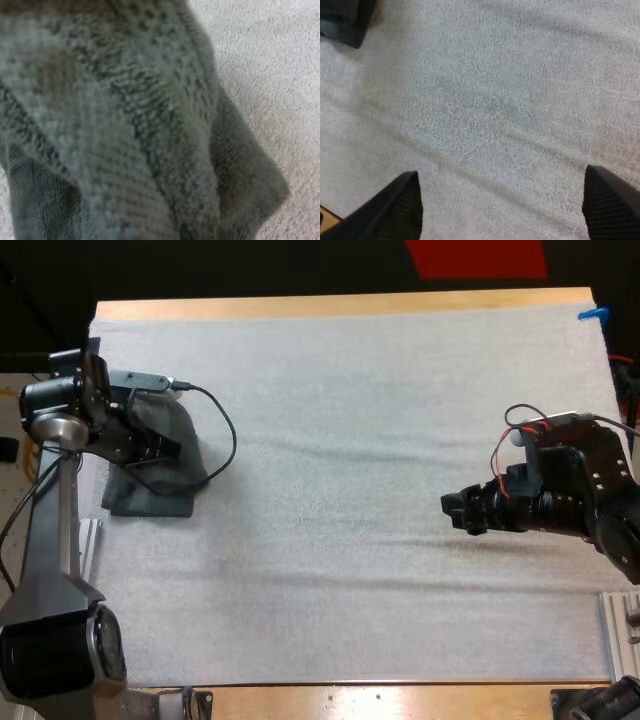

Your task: Pick towel from pile fold and stack

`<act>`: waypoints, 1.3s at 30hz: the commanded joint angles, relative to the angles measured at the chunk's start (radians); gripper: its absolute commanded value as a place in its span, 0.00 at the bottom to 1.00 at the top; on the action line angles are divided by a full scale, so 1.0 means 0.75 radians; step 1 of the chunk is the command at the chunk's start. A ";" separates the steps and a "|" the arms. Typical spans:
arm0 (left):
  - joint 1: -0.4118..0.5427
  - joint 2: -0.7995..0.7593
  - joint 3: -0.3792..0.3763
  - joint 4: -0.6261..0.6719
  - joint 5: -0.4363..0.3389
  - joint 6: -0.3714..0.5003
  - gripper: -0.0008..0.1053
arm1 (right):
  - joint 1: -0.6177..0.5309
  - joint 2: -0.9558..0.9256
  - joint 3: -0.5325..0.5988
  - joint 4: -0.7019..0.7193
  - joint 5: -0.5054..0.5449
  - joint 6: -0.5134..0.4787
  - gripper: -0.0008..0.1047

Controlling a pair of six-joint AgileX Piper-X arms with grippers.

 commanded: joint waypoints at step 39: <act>0.039 0.169 -0.007 -0.038 -0.504 -0.039 0.34 | 0.001 0.000 -0.003 -0.039 -0.075 -0.012 0.63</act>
